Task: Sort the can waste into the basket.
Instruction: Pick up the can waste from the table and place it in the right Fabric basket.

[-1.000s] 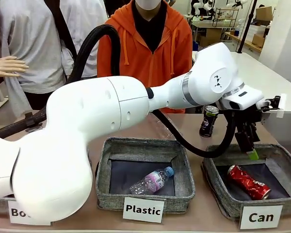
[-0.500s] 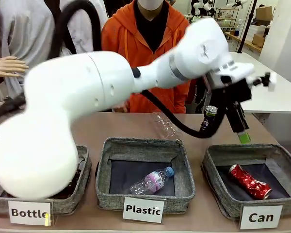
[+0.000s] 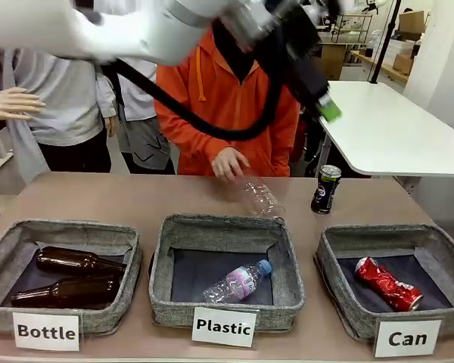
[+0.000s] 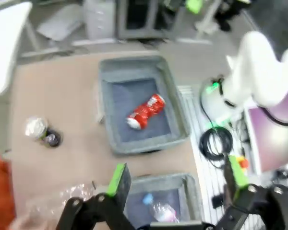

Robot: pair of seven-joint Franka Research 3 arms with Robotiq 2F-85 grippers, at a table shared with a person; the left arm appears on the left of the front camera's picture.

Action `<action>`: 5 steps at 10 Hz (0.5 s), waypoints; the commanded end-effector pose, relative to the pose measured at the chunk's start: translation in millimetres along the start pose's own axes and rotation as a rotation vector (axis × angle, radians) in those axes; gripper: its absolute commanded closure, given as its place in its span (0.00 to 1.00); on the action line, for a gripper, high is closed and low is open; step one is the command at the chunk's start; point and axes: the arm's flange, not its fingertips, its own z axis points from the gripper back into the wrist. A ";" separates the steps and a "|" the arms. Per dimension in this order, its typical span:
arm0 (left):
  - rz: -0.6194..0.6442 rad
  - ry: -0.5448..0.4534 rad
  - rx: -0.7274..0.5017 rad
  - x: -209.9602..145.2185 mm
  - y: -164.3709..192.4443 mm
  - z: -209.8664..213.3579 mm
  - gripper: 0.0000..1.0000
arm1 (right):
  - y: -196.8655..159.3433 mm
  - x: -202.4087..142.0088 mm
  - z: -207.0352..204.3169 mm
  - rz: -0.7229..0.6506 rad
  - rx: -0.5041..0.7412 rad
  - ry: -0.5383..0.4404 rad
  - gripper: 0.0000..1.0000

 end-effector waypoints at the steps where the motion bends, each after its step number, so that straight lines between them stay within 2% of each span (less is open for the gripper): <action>1: 0.117 -0.088 0.123 -166.6 -143.9 43.0 0.00 | 15.6 28.4 -33.4 -0.011 0.044 0.041 0.00; 2: 0.210 -0.144 0.162 -195.3 -161.3 89.5 0.00 | 28.8 34.5 -48.5 -0.020 0.090 0.069 0.00; 3: 0.313 -0.241 0.168 -236.6 -172.9 144.4 0.00 | 38.1 38.7 -59.5 -0.047 0.170 0.111 0.00; 5: 0.436 -0.323 0.118 -317.1 -182.9 200.8 0.00 | 40.7 37.4 -70.3 -0.128 0.285 0.143 0.00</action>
